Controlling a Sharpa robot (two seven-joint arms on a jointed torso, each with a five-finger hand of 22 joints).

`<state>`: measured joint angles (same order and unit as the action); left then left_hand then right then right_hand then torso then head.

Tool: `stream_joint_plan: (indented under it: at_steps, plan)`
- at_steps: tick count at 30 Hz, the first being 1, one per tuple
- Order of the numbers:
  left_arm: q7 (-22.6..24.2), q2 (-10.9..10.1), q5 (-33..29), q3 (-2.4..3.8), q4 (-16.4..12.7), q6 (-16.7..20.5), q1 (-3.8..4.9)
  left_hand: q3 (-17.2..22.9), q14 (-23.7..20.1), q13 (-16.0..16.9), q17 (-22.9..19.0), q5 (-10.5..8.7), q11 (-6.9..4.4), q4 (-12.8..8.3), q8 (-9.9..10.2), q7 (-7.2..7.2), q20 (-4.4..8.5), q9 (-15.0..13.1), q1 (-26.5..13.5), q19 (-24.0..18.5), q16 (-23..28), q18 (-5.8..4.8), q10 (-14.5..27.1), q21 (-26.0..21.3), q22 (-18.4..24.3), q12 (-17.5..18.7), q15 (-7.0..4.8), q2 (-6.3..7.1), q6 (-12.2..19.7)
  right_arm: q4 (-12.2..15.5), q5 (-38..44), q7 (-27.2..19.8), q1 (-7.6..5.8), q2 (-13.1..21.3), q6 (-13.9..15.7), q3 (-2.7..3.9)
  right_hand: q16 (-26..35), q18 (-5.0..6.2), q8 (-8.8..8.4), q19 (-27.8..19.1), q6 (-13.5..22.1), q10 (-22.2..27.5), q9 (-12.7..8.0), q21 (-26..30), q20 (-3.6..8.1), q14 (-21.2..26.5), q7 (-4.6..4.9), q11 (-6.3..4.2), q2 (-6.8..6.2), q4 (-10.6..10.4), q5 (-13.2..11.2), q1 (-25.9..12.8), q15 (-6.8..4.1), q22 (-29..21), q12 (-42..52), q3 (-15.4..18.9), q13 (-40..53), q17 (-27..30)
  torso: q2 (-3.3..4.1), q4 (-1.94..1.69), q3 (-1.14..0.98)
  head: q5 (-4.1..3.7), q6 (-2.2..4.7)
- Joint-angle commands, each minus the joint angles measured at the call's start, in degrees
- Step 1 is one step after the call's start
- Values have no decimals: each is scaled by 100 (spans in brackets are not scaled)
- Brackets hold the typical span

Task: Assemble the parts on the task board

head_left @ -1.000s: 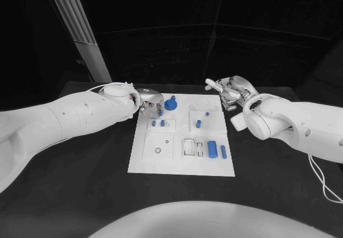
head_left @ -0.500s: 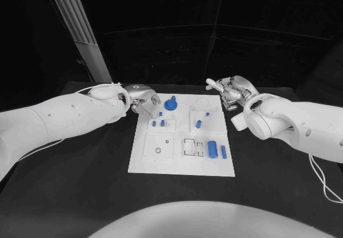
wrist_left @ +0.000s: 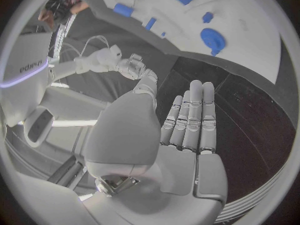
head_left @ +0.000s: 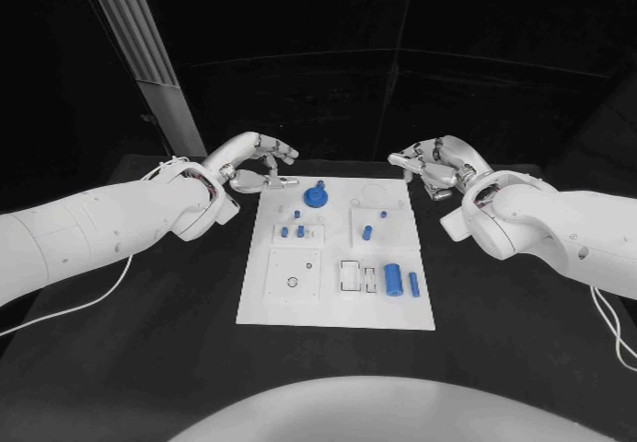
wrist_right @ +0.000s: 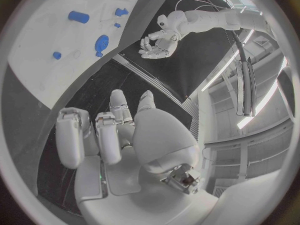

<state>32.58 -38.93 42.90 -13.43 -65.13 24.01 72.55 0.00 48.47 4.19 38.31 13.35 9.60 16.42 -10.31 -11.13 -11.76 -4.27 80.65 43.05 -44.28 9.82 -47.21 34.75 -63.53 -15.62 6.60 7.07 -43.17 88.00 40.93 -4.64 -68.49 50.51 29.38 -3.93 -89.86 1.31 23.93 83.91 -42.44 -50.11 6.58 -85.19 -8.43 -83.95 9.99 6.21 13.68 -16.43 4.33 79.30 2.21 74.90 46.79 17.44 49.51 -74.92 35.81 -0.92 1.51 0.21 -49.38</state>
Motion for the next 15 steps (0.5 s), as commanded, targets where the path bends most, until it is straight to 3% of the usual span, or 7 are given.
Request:
stream_joint_plan:
  at_steps: [1,3,6,9,10,15]
  plan:
    - [1124,-66,-3014,2,-240,-45,8,-227,-842,2,-423,345,92,-42,-106,-222,-133,0,-321,-675,579,-135,172,-714,411,-150,187,-238,94,-81,1508,-58,-27,5,61,3,-8,5,29,290,-238,408,-16,0,27,-601,23,2,-85,94,4,408,-14,1321,-1022,-34,-898,-1495,15,4,4,-47,50]
    - [1390,-102,-3497,2,-391,-171,4,-374,-1200,4,-698,385,159,39,-195,-250,-229,5,-486,-1014,772,-166,329,-1146,704,-280,286,-315,156,-144,1993,-28,-33,0,58,2,44,13,-101,288,-376,335,-84,26,24,-574,57,56,-111,99,-106,731,26,1308,-1663,-100,-1657,-1396,18,-1,1,-118,65]
    - [1685,-135,-3852,2,-564,-306,-3,-478,-1633,1,-998,398,198,51,-290,-292,-348,11,-727,-1256,929,-176,517,-1535,991,-424,384,-346,243,-222,2607,67,-35,-17,23,-1,68,4,-254,313,-533,221,-150,1,10,-565,52,44,-266,159,-140,1003,26,1315,-2077,-130,-2211,-1349,20,-4,-2,-190,86]
    - [1918,-166,-4056,2,-742,-385,-13,-490,-2040,-4,-1251,391,273,55,-361,-328,-440,15,-940,-1551,1037,-195,739,-1902,1249,-519,487,-343,347,-300,3301,278,-26,-53,-111,-3,74,0,-437,323,-577,130,-219,-9,6,-563,25,59,-362,209,-158,1190,18,1319,-2384,-164,-2610,-1335,19,8,-4,-182,91]
    - [1977,-176,-4100,1,-796,-403,-16,-487,-2164,-7,-1326,377,281,58,-382,-349,-462,17,-984,-1630,1056,-203,829,-2007,1329,-545,514,-328,395,-316,3528,383,-18,-67,-201,-4,77,3,-579,325,-612,7,-263,-8,29,-562,8,96,-419,187,-156,1237,23,1318,-2582,-169,-2896,-1328,19,13,-5,-171,93]
    - [2164,-222,-4225,1,-1016,-435,-30,-428,-2583,-2,-1621,355,334,54,-533,-392,-487,11,-1062,-1844,1015,-264,1123,-2379,1634,-741,602,-362,550,-393,4605,863,36,-164,-666,-6,86,-4,-781,332,-546,-54,-285,-18,23,-558,-81,24,-538,229,-163,1377,-12,1322,-2806,-181,-3179,-1307,23,5,-10,-211,122]
